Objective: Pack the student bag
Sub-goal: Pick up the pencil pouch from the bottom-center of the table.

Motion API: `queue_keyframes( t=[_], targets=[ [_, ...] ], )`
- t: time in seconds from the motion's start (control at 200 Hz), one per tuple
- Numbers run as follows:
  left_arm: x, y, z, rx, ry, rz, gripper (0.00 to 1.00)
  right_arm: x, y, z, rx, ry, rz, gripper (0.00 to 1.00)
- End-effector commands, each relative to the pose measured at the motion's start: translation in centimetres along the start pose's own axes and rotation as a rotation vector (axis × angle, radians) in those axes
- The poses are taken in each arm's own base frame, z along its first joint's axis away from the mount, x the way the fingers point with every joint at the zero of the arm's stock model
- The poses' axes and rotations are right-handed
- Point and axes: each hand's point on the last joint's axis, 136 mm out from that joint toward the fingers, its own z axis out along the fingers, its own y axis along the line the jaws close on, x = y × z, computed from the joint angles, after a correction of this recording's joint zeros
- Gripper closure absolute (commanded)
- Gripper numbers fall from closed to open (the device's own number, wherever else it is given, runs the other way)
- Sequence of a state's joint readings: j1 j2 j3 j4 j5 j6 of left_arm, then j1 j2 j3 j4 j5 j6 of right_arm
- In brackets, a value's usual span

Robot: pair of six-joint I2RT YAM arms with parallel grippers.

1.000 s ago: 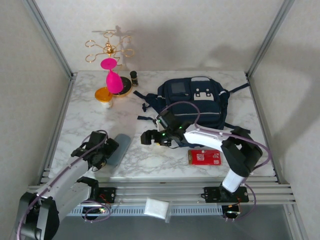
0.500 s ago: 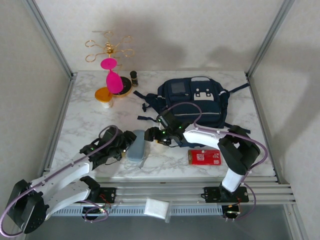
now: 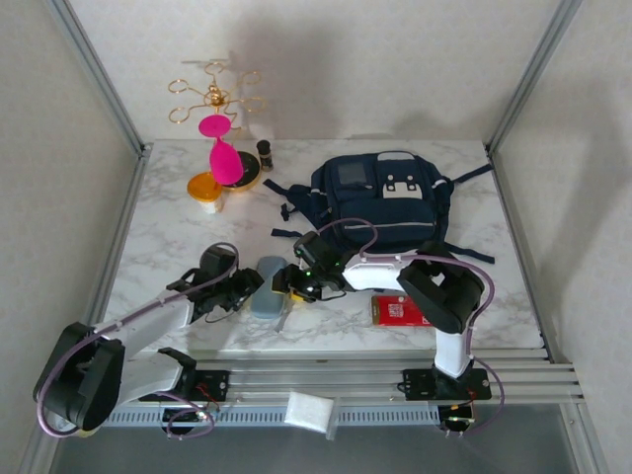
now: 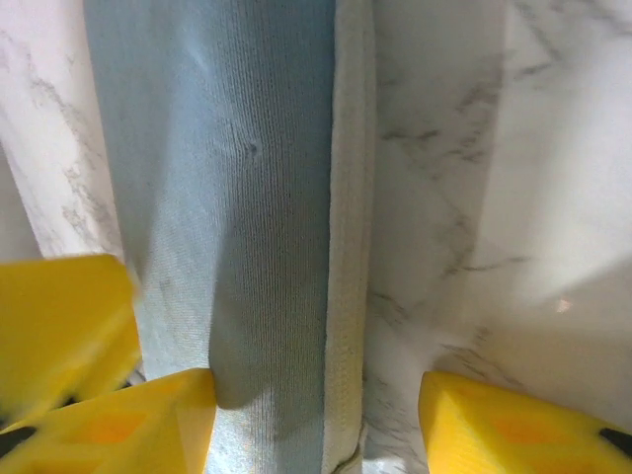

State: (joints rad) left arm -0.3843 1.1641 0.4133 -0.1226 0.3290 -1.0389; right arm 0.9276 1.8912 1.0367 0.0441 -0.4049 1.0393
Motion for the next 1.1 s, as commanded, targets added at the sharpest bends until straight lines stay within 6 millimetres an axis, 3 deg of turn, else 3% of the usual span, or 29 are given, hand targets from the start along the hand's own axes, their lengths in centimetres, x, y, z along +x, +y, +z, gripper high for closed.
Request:
queue_keyframes(
  t=[0.0,0.165,0.31,0.416,0.586,0.751,0.866,1.011,1.096],
  targets=[
    [0.7,-0.8,0.5,0.059,0.048,0.049,0.57,-0.7,2.1,0.8,-0.063,0.007,-0.012,0.48],
    [0.9,-1.3,0.3,0.084,0.056,0.048,0.69,-1.2,3.0,0.7,-0.097,-0.012,-0.033,0.59],
    [0.9,-1.7,-0.2,0.108,0.046,0.042,0.69,-1.8,3.8,-0.4,-0.117,-0.033,-0.054,0.74],
    [0.6,-2.3,-0.6,0.123,0.034,0.045,0.61,-2.4,3.9,-2.0,-0.132,-0.069,-0.062,0.85],
    [-1.0,-5.0,-2.3,0.149,-0.028,0.095,0.47,-3.4,3.9,-5.7,-0.141,-0.124,-0.080,0.91],
    [-3.8,-9.6,-5.2,0.139,-0.149,0.250,0.34,-5.4,3.4,-12.2,-0.131,-0.238,-0.094,0.91],
    [-3.8,-15.6,-6.7,0.174,-0.207,0.449,0.28,-7.7,1.5,-18.3,-0.083,-0.356,-0.080,0.89],
    [-1.1,-22.3,-6.2,0.212,-0.194,0.763,0.25,-10.2,-3.1,-26.3,0.003,-0.509,-0.013,0.86],
    [1.7,-25.2,-4.5,0.242,-0.143,0.982,0.26,-11.1,-6.1,-30.5,0.050,-0.592,0.040,0.85]
  ],
)
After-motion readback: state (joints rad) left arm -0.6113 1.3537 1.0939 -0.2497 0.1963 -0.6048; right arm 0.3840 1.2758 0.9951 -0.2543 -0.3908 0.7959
